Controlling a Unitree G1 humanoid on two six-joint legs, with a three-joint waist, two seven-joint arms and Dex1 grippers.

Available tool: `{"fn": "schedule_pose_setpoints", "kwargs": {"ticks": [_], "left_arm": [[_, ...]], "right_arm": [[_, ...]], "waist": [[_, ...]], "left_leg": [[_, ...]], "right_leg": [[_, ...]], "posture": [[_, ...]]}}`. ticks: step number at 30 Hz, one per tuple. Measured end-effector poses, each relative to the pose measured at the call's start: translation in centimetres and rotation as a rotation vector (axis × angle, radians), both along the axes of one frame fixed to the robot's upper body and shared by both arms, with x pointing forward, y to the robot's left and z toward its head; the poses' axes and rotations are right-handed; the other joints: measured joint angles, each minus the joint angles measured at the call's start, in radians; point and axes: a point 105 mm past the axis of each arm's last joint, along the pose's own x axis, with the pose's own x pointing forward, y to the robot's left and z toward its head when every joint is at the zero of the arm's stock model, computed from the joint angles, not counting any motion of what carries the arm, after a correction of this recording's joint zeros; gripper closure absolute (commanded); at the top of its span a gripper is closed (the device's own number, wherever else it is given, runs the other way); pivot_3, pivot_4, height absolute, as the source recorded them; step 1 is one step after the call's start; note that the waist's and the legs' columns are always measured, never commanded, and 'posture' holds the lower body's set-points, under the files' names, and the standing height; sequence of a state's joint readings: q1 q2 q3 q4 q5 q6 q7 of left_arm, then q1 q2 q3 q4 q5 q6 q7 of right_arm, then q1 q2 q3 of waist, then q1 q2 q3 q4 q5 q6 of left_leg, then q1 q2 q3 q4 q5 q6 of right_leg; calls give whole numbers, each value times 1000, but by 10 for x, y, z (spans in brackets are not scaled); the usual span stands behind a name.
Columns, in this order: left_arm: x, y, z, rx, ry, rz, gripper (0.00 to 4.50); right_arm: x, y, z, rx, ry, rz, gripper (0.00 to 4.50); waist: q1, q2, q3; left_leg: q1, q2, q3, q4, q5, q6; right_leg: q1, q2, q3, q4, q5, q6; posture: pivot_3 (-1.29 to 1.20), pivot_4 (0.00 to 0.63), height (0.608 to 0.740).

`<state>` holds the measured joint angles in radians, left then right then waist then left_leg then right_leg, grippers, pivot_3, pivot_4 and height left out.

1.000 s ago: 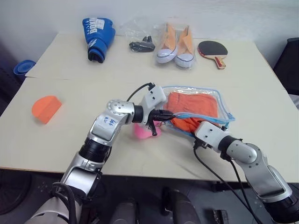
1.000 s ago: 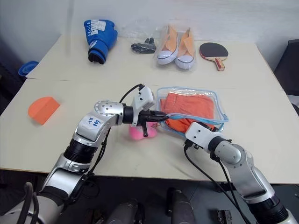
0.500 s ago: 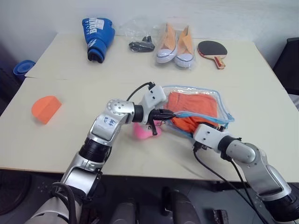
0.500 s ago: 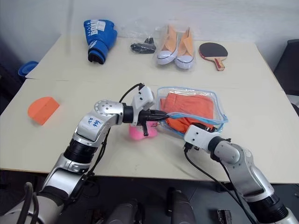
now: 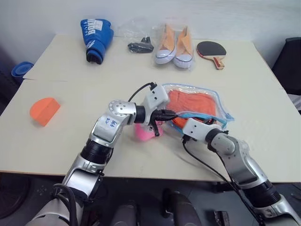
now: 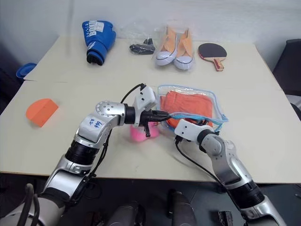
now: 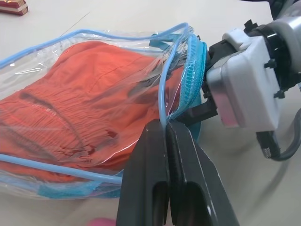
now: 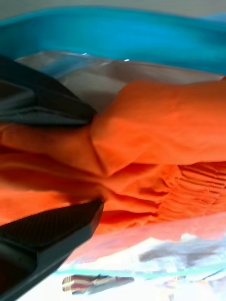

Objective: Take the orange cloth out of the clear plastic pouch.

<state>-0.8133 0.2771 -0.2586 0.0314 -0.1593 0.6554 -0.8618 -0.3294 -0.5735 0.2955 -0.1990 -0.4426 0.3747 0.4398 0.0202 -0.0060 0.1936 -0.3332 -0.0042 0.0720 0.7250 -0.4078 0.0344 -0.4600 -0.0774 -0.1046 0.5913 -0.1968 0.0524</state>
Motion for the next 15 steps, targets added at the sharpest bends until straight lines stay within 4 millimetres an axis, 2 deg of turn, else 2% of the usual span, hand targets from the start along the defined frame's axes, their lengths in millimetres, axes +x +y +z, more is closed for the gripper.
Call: {"fn": "schedule_pose_setpoints", "kwargs": {"ticks": [2, 7, 8, 11, 15], "left_arm": [[0, 0, 0, -1, 1, 1, 4500], [3, 2, -3, 1, 14, 16, 4500], [4, 2, -3, 1, 14, 21, 4500], [8, 2, -5, -1, 19, 43, 4500], [23, -2, -9, -5, 27, 107, 4500]], "right_arm": [[1, 1, -2, 4, 1, -4, 2654], [0, 4, -9, -7, 15, 15, 4331], [0, 4, -9, -13, 16, 16, 4469], [-3, 0, -9, -82, -3, 37, 4469], [-24, -5, -11, -255, -29, 138, 4469]], "waist": [[0, 0, 0], [-1, 0, 0], [-1, 0, 0], [5, 0, 0], [7, 0, 0]], "left_leg": [[0, 0, 0, 0, 0, 0], [0, 0, 0, 0, 0, 0], [0, 0, 0, 0, 0, 0], [0, -1, -1, 0, 0, 0], [-2, -2, -3, 0, 0, 0]], "right_leg": [[0, 0, 0, 0, 0, 0], [0, 0, 0, 0, 0, 0], [0, 0, 0, 0, 0, 0], [0, 0, -1, 0, 0, 0], [0, 0, -2, -1, 0, 0]], "posture": [[0, 150, 740], [0, 150, 740], [0, 150, 740], [0, 150, 740], [0, 150, 740]]}}
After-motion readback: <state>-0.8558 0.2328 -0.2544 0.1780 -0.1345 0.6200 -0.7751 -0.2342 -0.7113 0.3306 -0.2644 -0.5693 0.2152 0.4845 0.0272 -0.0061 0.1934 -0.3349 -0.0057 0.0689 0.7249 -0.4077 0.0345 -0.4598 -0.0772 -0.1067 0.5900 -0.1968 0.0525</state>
